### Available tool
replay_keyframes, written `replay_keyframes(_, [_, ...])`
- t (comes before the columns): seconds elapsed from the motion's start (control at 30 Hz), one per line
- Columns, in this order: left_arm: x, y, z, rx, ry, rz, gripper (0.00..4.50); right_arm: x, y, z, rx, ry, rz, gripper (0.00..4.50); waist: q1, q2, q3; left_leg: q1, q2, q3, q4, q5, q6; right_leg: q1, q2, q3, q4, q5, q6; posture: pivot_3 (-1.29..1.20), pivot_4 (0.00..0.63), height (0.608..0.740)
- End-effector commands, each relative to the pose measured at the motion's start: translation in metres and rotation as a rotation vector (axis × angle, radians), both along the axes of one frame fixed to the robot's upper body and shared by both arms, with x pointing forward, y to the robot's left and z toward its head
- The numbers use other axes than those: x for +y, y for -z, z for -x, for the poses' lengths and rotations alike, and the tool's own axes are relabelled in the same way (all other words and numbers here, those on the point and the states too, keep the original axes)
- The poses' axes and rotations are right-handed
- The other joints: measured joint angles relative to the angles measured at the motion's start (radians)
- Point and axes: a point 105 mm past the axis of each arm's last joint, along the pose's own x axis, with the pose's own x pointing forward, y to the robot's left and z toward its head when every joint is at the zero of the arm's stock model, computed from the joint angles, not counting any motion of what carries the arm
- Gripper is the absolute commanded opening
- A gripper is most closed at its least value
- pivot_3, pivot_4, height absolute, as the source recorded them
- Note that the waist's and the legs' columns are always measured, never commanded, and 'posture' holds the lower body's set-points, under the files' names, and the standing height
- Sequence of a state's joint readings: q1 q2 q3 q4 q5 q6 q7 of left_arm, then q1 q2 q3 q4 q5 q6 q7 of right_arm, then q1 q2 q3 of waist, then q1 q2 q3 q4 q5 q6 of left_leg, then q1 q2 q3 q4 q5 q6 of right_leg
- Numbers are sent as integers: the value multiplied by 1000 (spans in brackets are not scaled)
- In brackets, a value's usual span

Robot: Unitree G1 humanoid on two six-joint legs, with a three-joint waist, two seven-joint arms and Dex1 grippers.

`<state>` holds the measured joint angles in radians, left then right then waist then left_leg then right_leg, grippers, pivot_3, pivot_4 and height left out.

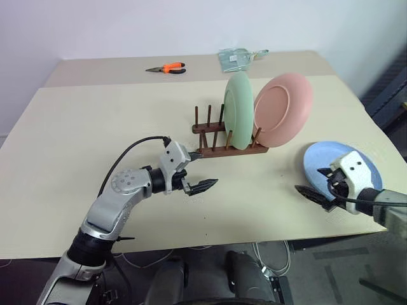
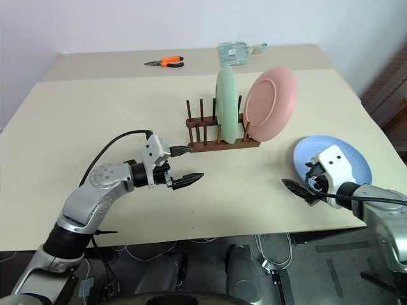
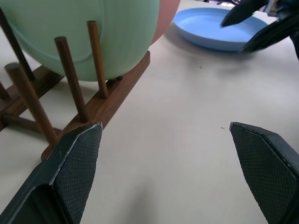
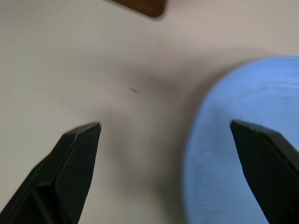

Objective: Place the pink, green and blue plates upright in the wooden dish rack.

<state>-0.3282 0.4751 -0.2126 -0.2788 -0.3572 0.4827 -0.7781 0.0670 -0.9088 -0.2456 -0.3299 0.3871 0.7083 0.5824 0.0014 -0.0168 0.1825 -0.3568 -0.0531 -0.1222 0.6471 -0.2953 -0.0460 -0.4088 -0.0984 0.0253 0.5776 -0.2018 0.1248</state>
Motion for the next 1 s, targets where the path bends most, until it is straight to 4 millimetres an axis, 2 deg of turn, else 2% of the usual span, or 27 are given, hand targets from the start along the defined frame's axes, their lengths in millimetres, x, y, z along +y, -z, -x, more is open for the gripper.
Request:
replay_keyframes(0.03, [-5, -12, 6, -40, 34, 4, 4500, -15, 12, -8, -2, 66, 99, 3597, 6, -1, 0, 0, 0, 0, 0, 0, 0, 0, 0, 0, 0, 0, 0, 0, 150, 740])
replay_keyframes(0.27, [-7, -12, 12, -36, 35, 0, 4500, -26, 4, -20, -37, 115, 117, 132, 11, -1, 0, 0, 0, -1, 1, 0, 0, 1, 0, 0, 0, 0, 0, 0, 150, 740])
replay_keyframes(0.33, [-7, -12, 13, -34, 33, -1, 4500, -28, -5, -24, -85, 119, 139, 21, 9, -1, 0, 0, 0, -1, 1, 0, 0, 1, 0, 0, 0, 0, 0, 0, 150, 740])
replay_keyframes(0.4, [-5, -12, 12, -34, 26, 1, 4500, -34, -24, -32, -167, 135, 190, 21, 8, -1, 0, 1, 0, -1, 1, 0, 0, 1, 0, 0, 0, 0, 0, 0, 150, 740])
replay_keyframes(0.47, [-4, -13, 12, -34, 21, -1, 4500, -50, -73, -49, -371, 222, 273, 21, 6, 0, 1, 0, 0, -1, 1, 0, 0, 1, 0, 0, 0, 0, 0, 0, 150, 740])
replay_keyframes(0.5, [-2, -13, 11, -35, 19, -1, 4500, -52, -110, -57, -511, 254, 275, 21, 4, 3, 2, 0, 0, 0, 1, 0, 0, 1, 0, 0, 0, 0, 0, 0, 150, 740])
replay_keyframes(0.53, [-2, -13, 11, -35, 18, -2, 4500, -52, -134, -60, -603, 275, 269, 21, -1, 4, 3, 0, -1, 1, 1, 0, 0, 0, 0, 1, 0, 0, 0, 0, 150, 740])
replay_keyframes(0.57, [-1, -13, 10, -36, 16, -5, 4500, -36, -172, -64, -743, 228, 201, 21, -4, 6, 4, 1, -1, 1, 2, 0, 0, 0, 0, 1, 1, 1, 0, 0, 150, 740])
replay_keyframes(0.63, [1, -12, 9, -36, 12, -8, 4500, -12, -214, -63, -897, 143, 111, 21, -13, 8, 4, 1, -1, 1, 1, 0, 0, 0, 0, 1, 2, 1, 0, 0, 150, 740])
replay_keyframes(0.7, [5, -12, 5, -50, -10, -15, 4500, 38, -262, -51, -1020, -78, -162, 21, -17, 4, 3, 1, 1, -1, -2, 0, 0, 0, 1, 0, 1, 1, 1, 0, 150, 740])
replay_keyframes(0.77, [13, -12, -1, -65, -47, -22, 4500, 85, -292, -31, -1017, -335, -436, 21, -22, 4, 3, 1, 2, -2, -3, 0, 0, 0, 3, -1, 1, 4, 1, 0, 150, 740])
replay_keyframes(0.8, [16, -12, -3, -67, -59, -23, 4500, 96, -297, -26, -994, -403, -502, 21, -20, 3, 3, 2, 3, -3, -2, 0, 0, 0, 3, -1, 2, 5, -1, 0, 150, 740])
replay_keyframes(0.87, [26, -11, -4, -62, -91, -26, 4500, 135, -301, -12, -891, -597, -722, 21, -13, 1, 2, 1, 3, -5, -2, 0, 0, 0, 3, -3, 1, 5, -1, 0, 150, 740])
replay_keyframes(0.93, [33, -9, -5, -59, -109, -33, 4500, 157, -304, -3, -827, -695, -859, 21, -11, 1, 2, 0, 2, -7, -1, 0, 0, 1, 2, -3, 1, 3, -5, 0, 150, 740])
replay_keyframes(1.0, [43, -5, -5, -54, -140, -55, 4500, 183, -293, -12, -669, -711, -1088, 21, -14, 1, 2, -1, 0, -8, 0, 0, 0, 1, 1, -3, 1, 3, -5, 0, 150, 740])
